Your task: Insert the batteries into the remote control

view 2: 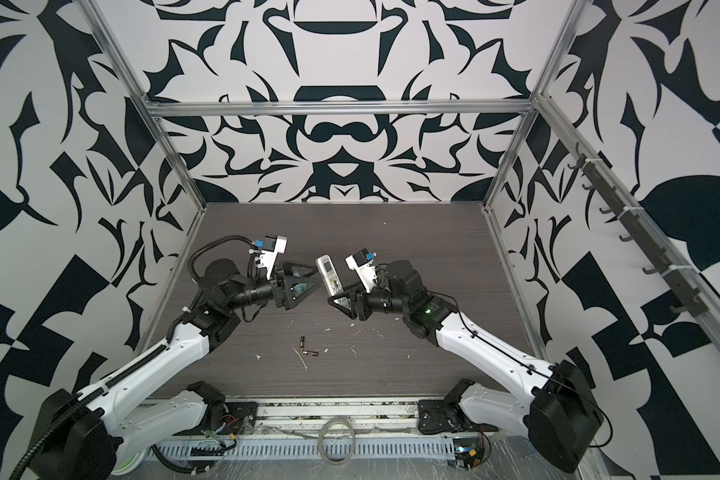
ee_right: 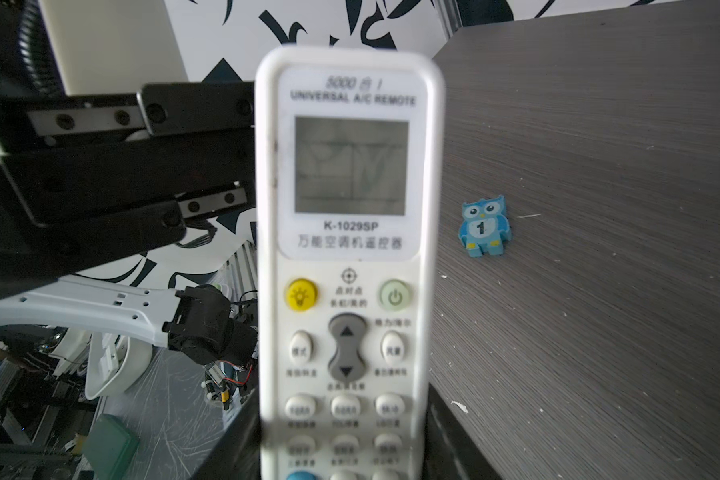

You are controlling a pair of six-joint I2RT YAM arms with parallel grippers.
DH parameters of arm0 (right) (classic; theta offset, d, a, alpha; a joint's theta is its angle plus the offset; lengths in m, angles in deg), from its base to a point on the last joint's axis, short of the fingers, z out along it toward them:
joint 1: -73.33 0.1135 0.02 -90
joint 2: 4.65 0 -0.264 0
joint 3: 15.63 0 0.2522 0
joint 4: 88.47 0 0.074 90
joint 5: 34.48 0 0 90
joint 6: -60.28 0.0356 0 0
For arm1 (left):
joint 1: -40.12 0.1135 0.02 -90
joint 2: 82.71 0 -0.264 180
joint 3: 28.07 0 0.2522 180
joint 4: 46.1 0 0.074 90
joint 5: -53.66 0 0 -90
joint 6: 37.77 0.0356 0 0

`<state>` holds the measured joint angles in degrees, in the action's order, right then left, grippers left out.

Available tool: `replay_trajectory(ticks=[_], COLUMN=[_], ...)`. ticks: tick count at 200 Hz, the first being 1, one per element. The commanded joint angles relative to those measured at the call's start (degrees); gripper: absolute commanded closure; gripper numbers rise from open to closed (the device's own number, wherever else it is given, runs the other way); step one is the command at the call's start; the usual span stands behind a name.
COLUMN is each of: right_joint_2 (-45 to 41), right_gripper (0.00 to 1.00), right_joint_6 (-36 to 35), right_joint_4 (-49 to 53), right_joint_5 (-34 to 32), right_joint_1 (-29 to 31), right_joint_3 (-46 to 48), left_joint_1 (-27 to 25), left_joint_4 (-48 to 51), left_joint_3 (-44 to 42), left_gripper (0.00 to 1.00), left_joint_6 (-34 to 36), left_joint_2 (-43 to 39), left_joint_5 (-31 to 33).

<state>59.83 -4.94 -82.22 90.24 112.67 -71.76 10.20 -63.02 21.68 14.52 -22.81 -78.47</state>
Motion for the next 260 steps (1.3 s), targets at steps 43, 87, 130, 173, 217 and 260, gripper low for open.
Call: replay_trajectory(ticks=[43,87,130,173,217,260], right_joint_2=[-2.2,-2.0,-1.3,-1.3,-1.1,-0.9], right_gripper=[0.94,0.94,0.94,0.94,0.94,0.94], right_joint_6=[3.3,4.5,5.6,5.9,5.9,5.8], right_joint_4=[-10.3,-13.0,-15.6,-16.2,-16.4,-15.9], right_joint_5=[5.2,8.1,11.2,13.7,14.7,15.2], right_joint_1=[-0.1,-0.1,-0.1,0.0,0.1,0.2], right_joint_3=[1.1,1.7,1.8,1.5,1.2,0.7], left_joint_1=[-0.2,-0.1,-0.1,-0.2,-0.1,-0.2], left_joint_4=[-4.3,-7.4,-8.6,-9.7,-12.1,-12.4], left_joint_3=[-0.3,-0.3,-0.3,0.6,0.9,1.1], left_gripper=[0.01,0.01,0.01,0.03,0.14,0.29], left_joint_6=[-1.0,-2.7,-3.3,-4.0,-6.1,-6.8], left_joint_2=[1.9,2.8,3.1,3.7,4.7,4.9], left_joint_5=[-1.5,-2.6,-2.7,-3.5,-4.7,-4.9])
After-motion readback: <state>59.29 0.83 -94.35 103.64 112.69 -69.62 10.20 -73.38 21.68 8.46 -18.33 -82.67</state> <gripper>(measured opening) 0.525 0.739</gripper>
